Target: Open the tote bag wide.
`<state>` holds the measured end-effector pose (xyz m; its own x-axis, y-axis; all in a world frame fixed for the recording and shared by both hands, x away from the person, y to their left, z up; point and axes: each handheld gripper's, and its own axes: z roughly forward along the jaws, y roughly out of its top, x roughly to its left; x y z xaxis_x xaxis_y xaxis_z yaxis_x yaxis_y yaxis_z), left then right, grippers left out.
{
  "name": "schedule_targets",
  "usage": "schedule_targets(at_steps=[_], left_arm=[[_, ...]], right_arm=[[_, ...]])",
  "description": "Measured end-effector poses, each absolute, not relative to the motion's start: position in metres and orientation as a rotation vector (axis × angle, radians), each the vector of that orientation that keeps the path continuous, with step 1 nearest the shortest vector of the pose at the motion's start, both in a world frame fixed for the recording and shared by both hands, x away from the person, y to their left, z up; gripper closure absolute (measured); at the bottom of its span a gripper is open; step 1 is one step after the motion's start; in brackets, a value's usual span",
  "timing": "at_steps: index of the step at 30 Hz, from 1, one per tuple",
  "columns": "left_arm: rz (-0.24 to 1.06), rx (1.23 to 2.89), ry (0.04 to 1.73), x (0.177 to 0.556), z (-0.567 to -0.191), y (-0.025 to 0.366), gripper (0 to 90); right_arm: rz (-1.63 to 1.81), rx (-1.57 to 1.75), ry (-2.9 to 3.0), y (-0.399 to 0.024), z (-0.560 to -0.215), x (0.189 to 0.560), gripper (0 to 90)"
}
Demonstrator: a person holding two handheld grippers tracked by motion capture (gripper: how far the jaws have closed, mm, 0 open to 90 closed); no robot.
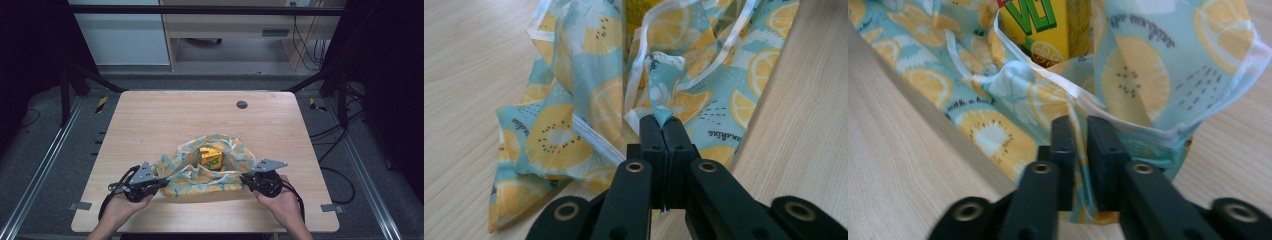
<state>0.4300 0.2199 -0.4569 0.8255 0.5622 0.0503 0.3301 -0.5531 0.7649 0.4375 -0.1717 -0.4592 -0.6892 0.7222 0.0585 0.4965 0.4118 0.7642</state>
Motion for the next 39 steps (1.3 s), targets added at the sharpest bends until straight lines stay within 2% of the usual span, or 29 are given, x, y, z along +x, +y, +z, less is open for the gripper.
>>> schedule_targets(at_steps=[3, 7, 12, 13, 14, 16, 18, 22, 23, 25, 26, 27, 28, 30, 32, 39], left_arm=[[0.383, 2.21, 0.646, 0.429, -0.458, 0.219, 89.8], [0.394, 2.193, 0.658, 0.43, -0.457, 0.222, 89.8], [0.404, 2.174, 0.67, 0.431, -0.455, 0.226, 89.8], [0.404, 2.171, 0.671, 0.431, -0.455, 0.226, 89.8], [0.406, 2.17, 0.672, 0.431, -0.455, 0.226, 89.8], [0.407, 2.17, 0.668, 0.431, -0.455, 0.226, 89.8], [0.407, 2.169, 0.662, 0.43, -0.454, 0.225, 89.8], [0.42, 2.173, 0.654, 0.429, -0.454, 0.225, 89.9], [0.42, 2.171, 0.654, 0.429, -0.453, 0.225, 89.8], [0.419, 2.168, 0.65, 0.429, -0.453, 0.226, 89.8], [0.421, 2.169, 0.649, 0.429, -0.453, 0.226, 89.8], [0.423, 2.168, 0.649, 0.429, -0.452, 0.226, 89.9], [0.424, 2.168, 0.648, 0.43, -0.452, 0.227, 89.9], [0.433, 2.167, 0.65, 0.431, -0.452, 0.226, 89.8], [0.445, 2.164, 0.653, 0.433, -0.45, 0.226, 89.8], [0.483, 2.138, 0.669, 0.444, -0.446, 0.224, 89.8]], right_arm=[[1.148, 1.041, 2.371, -0.171, -0.451, 0.438, 64.2], [1.154, 0.996, 2.345, -0.17, -0.434, 0.439, 54.3], [1.132, 0.935, 2.311, -0.162, -0.411, 0.453, 45.6], [1.132, 0.935, 2.311, -0.162, -0.411, 0.453, 45.6], [1.119, 0.933, 2.3, -0.159, -0.408, 0.461, 41.3], [1.109, 0.933, 2.294, -0.157, -0.407, 0.467, 39.5], [1.071, 0.932, 2.303, -0.149, -0.409, 0.482, 33.9], [1.032, 0.94, 2.335, -0.142, -0.413, 0.493, 31.9], [1.015, 0.936, 2.349, -0.141, -0.414, 0.496, 33.9], [0.98, 0.931, 2.376, -0.137, -0.417, 0.501, 44.4], [0.964, 0.92, 2.379, -0.136, -0.417, 0.502, 52.9], [0.982, 0.916, 2.372, -0.136, -0.416, 0.503, 66.4], [0.982, 0.916, 2.372, -0.136, -0.416, 0.503, 66.4], [1.004, 0.934, 2.359, -0.138, -0.413, 0.506, 75.8], [1.019, 0.972, 2.341, -0.14, -0.411, 0.512, 80.2], [1.067, 1.097, 2.3, -0.147, -0.413, 0.541, 86.7]])
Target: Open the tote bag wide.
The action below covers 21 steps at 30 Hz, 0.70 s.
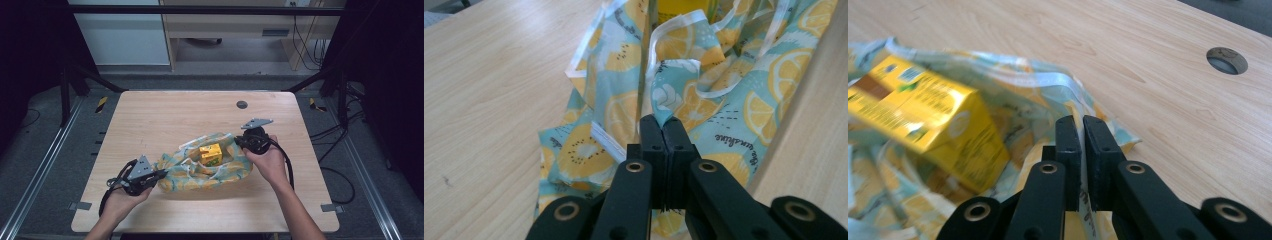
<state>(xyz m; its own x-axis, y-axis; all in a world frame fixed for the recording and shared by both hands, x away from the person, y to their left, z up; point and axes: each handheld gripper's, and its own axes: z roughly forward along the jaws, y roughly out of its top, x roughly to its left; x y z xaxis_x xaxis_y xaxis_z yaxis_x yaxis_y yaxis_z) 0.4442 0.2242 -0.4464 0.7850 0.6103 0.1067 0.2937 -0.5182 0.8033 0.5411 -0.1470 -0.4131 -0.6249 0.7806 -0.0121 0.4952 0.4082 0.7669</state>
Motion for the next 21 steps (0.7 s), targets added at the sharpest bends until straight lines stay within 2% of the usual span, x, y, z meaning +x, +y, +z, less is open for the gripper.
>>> schedule_targets(at_steps=[7, 21], left_arm=[[0.473, 2.163, 0.672, 0.448, -0.453, 0.221, 89.8], [0.427, 2.219, 0.698, 0.454, -0.47, 0.217, 89.8]], right_arm=[[1.026, 1.197, 2.31, -0.149, -0.434, 0.566, 89.2], [0.987, 1.246, 2.341, -0.146, -0.46, 0.576, 89.5]])
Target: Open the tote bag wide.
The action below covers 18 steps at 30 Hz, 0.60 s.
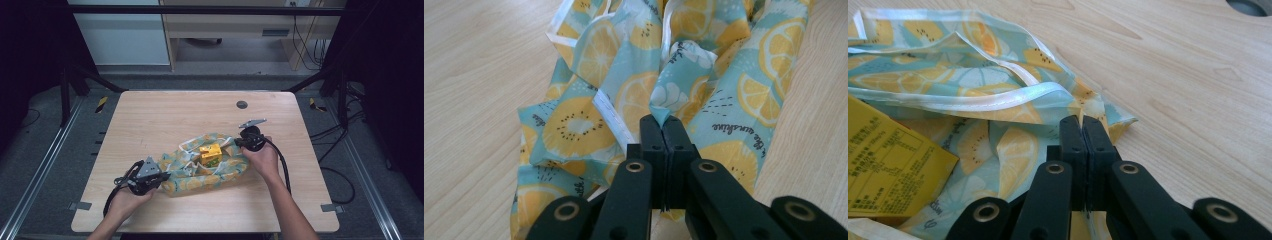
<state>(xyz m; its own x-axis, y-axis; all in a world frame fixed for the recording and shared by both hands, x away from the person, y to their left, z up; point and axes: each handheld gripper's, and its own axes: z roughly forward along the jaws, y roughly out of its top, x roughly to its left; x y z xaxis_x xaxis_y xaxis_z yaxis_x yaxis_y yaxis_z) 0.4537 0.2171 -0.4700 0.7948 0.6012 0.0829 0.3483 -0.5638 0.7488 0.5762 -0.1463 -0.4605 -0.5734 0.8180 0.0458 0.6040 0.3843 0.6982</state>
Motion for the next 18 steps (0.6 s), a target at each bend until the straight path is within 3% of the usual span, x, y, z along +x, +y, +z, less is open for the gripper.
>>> schedule_targets(at_steps=[18], left_arm=[[0.393, 2.257, 0.686, 0.451, -0.476, 0.211, 89.8]], right_arm=[[0.929, 1.236, 2.382, -0.145, -0.472, 0.574, 88.5]])
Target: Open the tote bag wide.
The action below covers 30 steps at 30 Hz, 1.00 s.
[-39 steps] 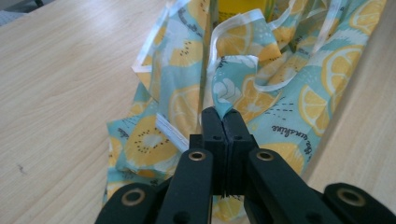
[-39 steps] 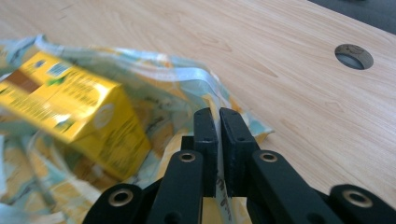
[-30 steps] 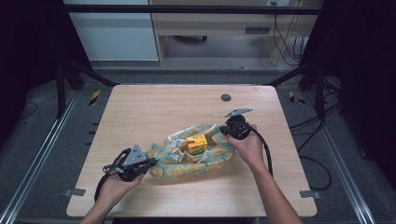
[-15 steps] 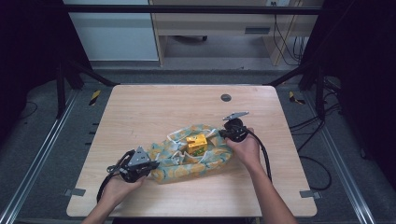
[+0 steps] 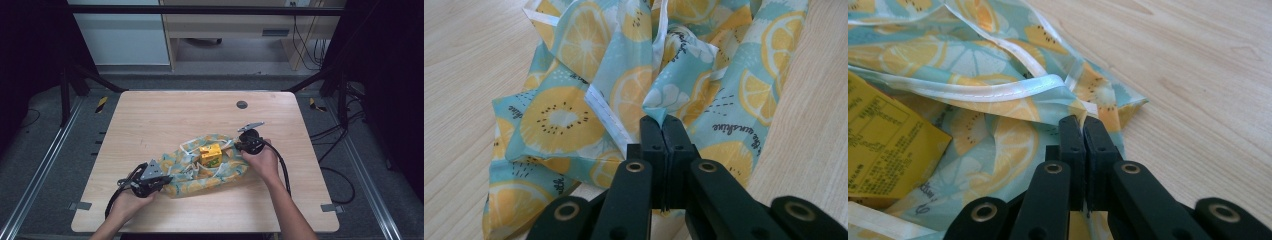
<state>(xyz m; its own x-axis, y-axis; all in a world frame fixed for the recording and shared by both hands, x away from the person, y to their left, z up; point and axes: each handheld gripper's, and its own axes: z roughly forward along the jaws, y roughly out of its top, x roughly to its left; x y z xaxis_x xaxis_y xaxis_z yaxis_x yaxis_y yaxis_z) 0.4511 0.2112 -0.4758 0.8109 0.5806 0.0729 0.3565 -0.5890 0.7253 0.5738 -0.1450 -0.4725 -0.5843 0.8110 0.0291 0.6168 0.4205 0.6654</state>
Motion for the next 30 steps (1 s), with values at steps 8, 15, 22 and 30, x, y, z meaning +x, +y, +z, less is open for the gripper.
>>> schedule_targets(at_steps=[8, 15, 22, 30], left_arm=[[0.39, 2.283, 0.675, 0.4494, -0.4781, 0.2107, 89.8], [0.374, 2.281, 0.677, 0.448, -0.4791, 0.2119, 89.8], [0.375, 2.28, 0.678, 0.4464, -0.4795, 0.2127, 89.9], [0.392, 2.275, 0.678, 0.4443, -0.4792, 0.2141, 88.3]], right_arm=[[0.903, 1.226, 2.397, -0.1408, -0.4751, 0.5733, 88.5], [0.898, 1.198, 2.395, -0.1389, -0.4723, 0.5712, 89.0], [0.871, 1.185, 2.406, -0.1397, -0.4718, 0.5707, 88.8], [0.884, 1.198, 2.377, -0.1411, -0.4678, 0.57, 71.5]])
